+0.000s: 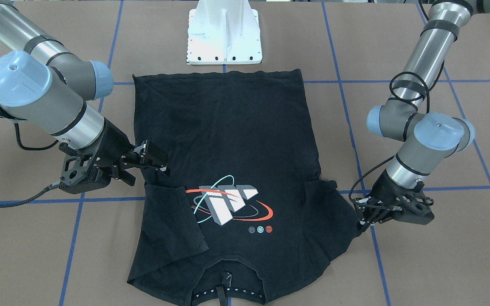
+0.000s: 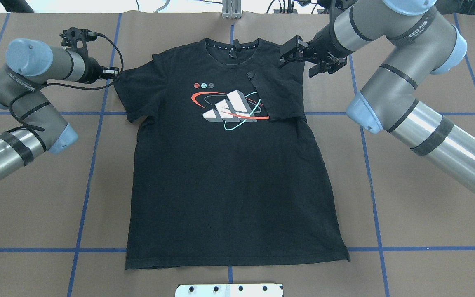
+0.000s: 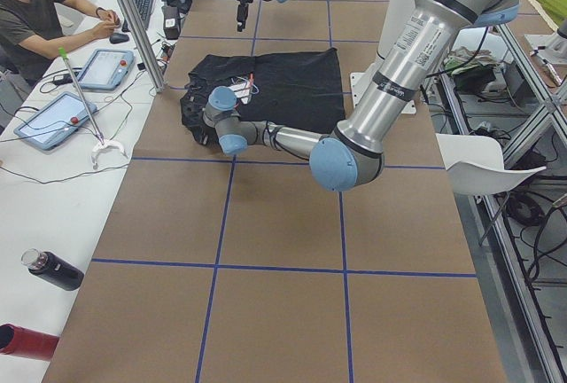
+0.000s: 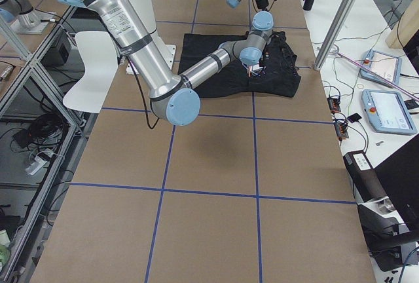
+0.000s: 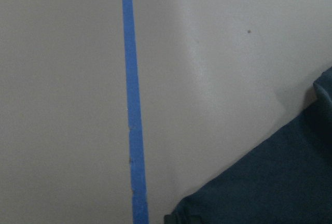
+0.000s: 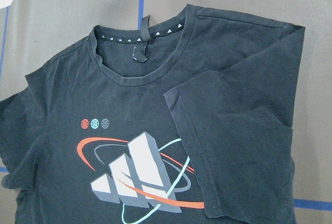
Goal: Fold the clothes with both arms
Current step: 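Fold the other sleeve with the left gripper inward across the chest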
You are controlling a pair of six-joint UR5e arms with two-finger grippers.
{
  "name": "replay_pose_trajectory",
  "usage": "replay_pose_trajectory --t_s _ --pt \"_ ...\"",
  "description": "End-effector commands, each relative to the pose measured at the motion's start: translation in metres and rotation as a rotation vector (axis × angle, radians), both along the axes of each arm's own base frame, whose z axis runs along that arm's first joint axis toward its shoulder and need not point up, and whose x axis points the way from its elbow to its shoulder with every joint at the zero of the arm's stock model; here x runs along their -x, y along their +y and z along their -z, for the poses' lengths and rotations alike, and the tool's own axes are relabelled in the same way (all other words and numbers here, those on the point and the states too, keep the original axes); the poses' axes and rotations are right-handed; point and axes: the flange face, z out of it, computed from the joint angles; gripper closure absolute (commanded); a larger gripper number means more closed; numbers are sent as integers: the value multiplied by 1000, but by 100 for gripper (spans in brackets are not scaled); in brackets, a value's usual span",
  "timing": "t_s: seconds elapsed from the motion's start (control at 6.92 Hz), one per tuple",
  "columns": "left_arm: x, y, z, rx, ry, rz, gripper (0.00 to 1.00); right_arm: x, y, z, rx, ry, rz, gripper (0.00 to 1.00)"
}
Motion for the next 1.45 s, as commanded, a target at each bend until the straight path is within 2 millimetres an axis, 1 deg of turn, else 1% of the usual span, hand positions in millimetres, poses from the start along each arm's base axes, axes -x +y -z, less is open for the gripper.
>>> replay_pose_trajectory --t_s 0.0,0.14,0.29,0.43,0.58,0.72,0.87,1.01,1.16,1.3 --pt "-14 24 63 125 104 28 100 -3 -1 -4 -2 1 -2 0" --pt "-53 32 104 228 177 48 100 -10 -1 -16 7 5 -2 0" --pt "-93 32 134 262 182 73 100 -27 0 -19 16 -11 12 0" --pt "-135 16 147 279 162 119 100 -32 -1 -21 23 -15 20 0" --pt "-157 -5 150 271 139 185 100 -34 3 -22 23 -17 21 0" --pt "-166 0 152 263 150 181 100 -35 3 -24 22 -16 22 0" --pt "-167 0 159 258 161 179 100 -35 4 -25 24 -15 22 0" --pt "-172 5 159 267 166 174 100 -36 3 -26 25 -14 20 0" --pt "-172 5 160 266 169 174 100 -35 4 -27 26 -12 20 0" --pt "-171 6 159 253 175 162 25 -35 4 -27 27 -12 20 0"
